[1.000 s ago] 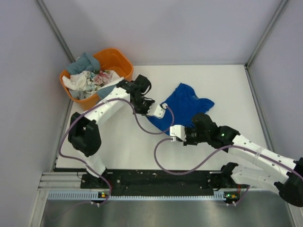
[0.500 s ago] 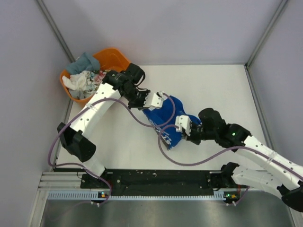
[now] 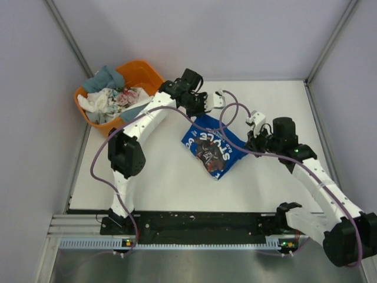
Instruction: Fold and stack the t-shirts
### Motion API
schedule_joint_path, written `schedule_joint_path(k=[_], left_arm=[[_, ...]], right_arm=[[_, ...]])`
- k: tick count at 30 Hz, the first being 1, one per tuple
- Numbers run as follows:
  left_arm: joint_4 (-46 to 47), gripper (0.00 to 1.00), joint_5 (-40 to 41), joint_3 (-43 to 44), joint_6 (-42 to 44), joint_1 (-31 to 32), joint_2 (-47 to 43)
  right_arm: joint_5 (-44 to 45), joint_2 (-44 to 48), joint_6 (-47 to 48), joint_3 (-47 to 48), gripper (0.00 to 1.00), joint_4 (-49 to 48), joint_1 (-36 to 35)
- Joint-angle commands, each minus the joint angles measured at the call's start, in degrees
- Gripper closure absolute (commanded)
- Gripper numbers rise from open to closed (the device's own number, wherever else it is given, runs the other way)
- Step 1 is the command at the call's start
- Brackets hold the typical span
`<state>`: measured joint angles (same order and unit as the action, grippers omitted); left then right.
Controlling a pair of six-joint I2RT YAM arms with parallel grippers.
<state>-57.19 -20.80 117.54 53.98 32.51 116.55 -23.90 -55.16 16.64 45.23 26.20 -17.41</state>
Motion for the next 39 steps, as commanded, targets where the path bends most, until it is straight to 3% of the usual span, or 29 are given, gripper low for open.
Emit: schedule_joint_path(k=[1,10,20,25,28,32,34,39], left_arm=[[10.51,1.00,4.44,2.87,-5.01,0.62,3.85],[22.37,1.00,11.91,3.84,-9.50,2.73,12.46],[26.51,1.00,18.07,4.54,-10.82,3.70,18.62],[28.88,0.81,18.86,4.46,-11.70,3.87,19.68],[30.29,0.68,20.26,4.63,-12.31,3.87,20.20],[32.75,0.38,25.09,5.25,-12.75,3.79,20.38],[33.28,0.32,27.12,6.21,-12.40,3.53,20.29],[31.80,0.26,27.48,8.15,-15.21,1.16,17.23]], right_arm=[[-4.39,-5.56,-4.68,-2.25,1.00,-7.73,5.44],[-3.87,-13.74,-10.58,-5.33,1.00,-17.23,13.01],[1.57,-24.29,-14.44,-3.31,1.00,-19.43,16.00],[2.28,-29.56,-15.76,-0.76,1.00,-19.78,16.18],[3.59,-32.46,-16.20,0.55,0.95,-19.87,16.18],[7.10,-35.80,-18.22,3.19,0.84,-19.34,16.35],[9.04,-37.38,-19.71,5.73,0.76,-17.77,16.79],[11.85,-38.45,-23.94,13.47,0.73,-6.97,18.90]])
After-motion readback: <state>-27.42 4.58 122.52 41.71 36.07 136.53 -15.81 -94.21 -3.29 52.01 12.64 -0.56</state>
